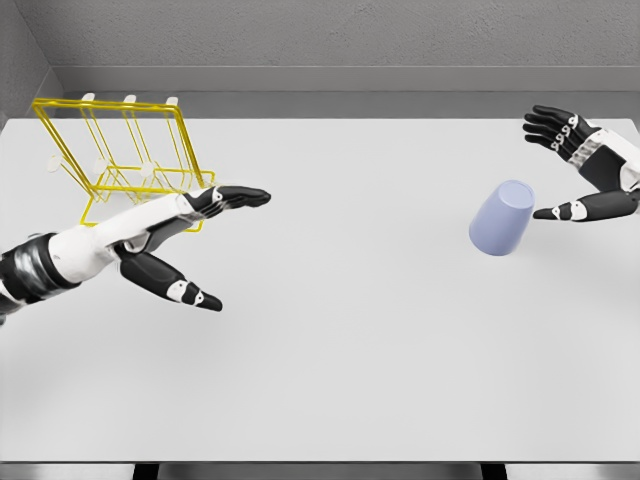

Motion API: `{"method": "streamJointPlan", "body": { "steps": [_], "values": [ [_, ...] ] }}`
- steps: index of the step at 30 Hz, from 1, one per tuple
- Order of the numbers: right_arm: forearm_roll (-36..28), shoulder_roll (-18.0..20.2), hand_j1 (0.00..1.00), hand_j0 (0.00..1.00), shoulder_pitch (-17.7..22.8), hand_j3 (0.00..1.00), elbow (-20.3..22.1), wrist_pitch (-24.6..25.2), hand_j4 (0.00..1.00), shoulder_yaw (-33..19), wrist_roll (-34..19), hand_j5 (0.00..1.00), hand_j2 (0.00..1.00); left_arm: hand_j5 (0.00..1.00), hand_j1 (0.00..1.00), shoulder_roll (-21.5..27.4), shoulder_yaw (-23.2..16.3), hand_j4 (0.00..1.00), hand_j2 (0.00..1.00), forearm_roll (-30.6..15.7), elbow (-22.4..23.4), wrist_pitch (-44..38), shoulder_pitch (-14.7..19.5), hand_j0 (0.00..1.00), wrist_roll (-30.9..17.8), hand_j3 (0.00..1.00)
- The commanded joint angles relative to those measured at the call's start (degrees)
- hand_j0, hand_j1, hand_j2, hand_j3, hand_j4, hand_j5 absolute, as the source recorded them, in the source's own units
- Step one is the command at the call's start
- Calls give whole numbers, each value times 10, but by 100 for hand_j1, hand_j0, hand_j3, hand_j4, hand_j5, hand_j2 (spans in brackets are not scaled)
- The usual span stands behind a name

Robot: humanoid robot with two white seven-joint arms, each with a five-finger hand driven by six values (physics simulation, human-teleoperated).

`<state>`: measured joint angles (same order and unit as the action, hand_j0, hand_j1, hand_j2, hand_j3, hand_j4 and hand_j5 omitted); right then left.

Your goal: Place the cup on the cup holder with both arms

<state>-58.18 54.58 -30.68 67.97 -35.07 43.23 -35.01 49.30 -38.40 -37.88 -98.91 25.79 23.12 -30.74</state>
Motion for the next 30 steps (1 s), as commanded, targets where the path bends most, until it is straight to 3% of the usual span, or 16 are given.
{"method": "streamJointPlan", "body": {
  "steps": [1,4,6,7,11,14,15,17,18,21,26,30],
  "values": [
    [-4,1,100,100,0,100,0,1,100,-2,0,100,100,100,100,-41,-3,100,100,16,4,-105,-2,100,0,100],
    [-4,-1,100,100,1,100,-2,1,100,-3,0,100,100,100,100,-47,7,100,100,7,20,-130,-26,100,28,100],
    [-4,-7,100,100,4,100,-3,1,100,-4,0,100,100,100,100,-66,23,100,100,-9,19,-245,-30,100,56,100],
    [-4,-9,100,100,4,100,-4,1,100,-4,0,100,100,100,100,-68,29,100,100,-42,18,-273,-36,100,56,100],
    [-3,-9,100,100,4,100,-30,1,100,-5,0,100,100,100,100,-80,25,100,100,-53,14,-190,-40,100,96,100],
    [-4,-9,100,100,11,100,-49,1,100,-6,0,100,100,100,100,-80,28,100,100,-39,13,-181,-56,100,96,100],
    [-4,-9,100,100,12,100,-49,1,100,-6,0,100,100,100,100,-82,25,100,100,-20,13,-179,-56,100,96,100],
    [-4,-9,100,100,22,100,-50,1,100,-6,0,100,100,100,100,-93,23,100,100,62,14,-146,-58,100,97,100],
    [-4,-9,100,100,27,100,-52,1,100,-7,0,100,100,100,100,-97,23,100,100,74,14,-124,-68,100,97,100],
    [-4,-13,100,100,37,100,-64,1,100,-7,0,100,100,100,100,-107,23,100,100,76,19,-121,-71,100,97,100],
    [-4,-40,100,100,38,100,-102,1,100,-7,0,100,100,100,100,-178,29,100,100,101,94,-122,-65,100,97,100],
    [-4,-52,100,100,47,100,-118,1,100,-10,0,100,100,100,100,-182,30,100,100,100,106,-122,-64,100,97,100]
  ]
}}
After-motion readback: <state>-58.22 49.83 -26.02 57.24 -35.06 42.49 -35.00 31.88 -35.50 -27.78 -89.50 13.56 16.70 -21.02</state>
